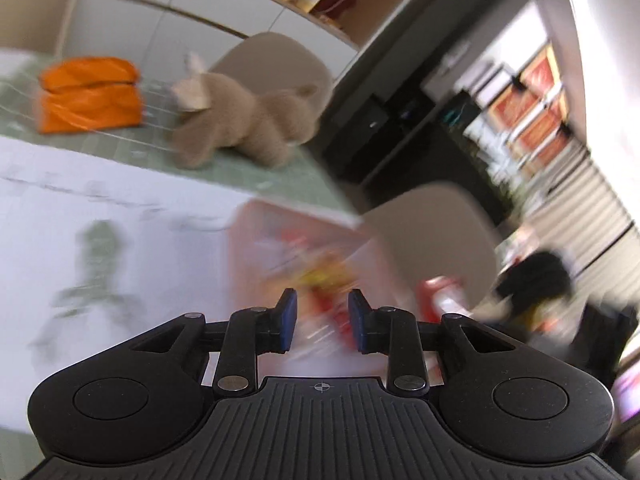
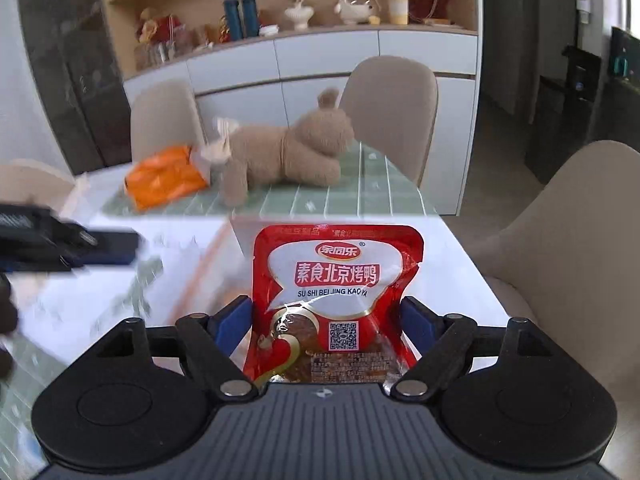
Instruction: Organize snacks
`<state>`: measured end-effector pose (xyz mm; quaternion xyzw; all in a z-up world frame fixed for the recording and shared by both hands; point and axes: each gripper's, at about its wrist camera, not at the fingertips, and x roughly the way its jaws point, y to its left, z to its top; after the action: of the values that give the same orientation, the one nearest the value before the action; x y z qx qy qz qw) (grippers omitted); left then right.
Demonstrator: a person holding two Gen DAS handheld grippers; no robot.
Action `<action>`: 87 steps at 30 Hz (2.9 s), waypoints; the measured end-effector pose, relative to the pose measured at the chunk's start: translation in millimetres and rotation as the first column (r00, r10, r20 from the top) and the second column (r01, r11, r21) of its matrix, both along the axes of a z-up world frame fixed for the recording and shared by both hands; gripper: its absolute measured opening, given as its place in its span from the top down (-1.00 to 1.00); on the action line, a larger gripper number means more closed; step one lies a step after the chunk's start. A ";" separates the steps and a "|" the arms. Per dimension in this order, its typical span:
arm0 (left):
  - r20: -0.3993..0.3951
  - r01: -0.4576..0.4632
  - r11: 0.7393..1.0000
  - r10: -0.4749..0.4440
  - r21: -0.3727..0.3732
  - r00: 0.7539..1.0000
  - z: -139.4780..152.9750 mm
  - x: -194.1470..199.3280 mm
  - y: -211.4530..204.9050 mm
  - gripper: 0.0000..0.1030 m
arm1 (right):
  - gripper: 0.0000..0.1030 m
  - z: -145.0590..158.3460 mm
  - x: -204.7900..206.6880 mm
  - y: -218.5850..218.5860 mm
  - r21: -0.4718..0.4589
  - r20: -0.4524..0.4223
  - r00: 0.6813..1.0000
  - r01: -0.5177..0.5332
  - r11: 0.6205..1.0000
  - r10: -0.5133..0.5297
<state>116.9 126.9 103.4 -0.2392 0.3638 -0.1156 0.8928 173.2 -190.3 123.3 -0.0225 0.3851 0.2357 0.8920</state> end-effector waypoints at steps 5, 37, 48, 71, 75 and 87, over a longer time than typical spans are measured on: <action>-0.138 -0.089 0.994 0.096 0.057 0.986 -37.3 -50.8 33.8 0.39 | -0.45 -31.5 10.1 -6.4 0.085 -0.089 0.996 0.003 0.996 0.005; -0.370 0.040 0.962 0.065 0.269 0.927 -73.2 -169.4 15.1 0.38 | -0.69 -86.9 -133.1 67.3 -0.027 -0.183 0.946 -0.276 0.961 0.267; -0.205 -0.102 0.974 0.144 0.200 0.968 -52.1 -115.6 15.3 0.35 | -0.60 -94.3 -132.3 80.5 -0.015 -0.173 0.960 -0.225 0.974 0.219; -0.268 0.167 0.895 -0.056 0.414 0.962 -65.1 -74.5 6.6 0.36 | -0.96 -104.4 -151.5 89.6 -0.118 -0.083 0.958 -0.281 0.952 0.273; -0.300 0.197 0.928 -0.099 0.318 0.949 -71.6 -102.0 -0.8 0.36 | -0.96 -103.7 -136.2 101.9 -0.114 -0.070 0.964 -0.263 0.958 0.257; -0.130 0.007 0.965 0.028 0.264 0.991 -37.7 -75.5 16.8 0.36 | -0.92 -63.9 -123.7 83.9 -0.056 -0.012 0.967 -0.254 0.966 0.253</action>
<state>41.3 143.7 65.7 -0.1275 0.4332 -0.0452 0.8911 49.5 -106.4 59.4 -0.0965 0.3878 0.3367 0.8526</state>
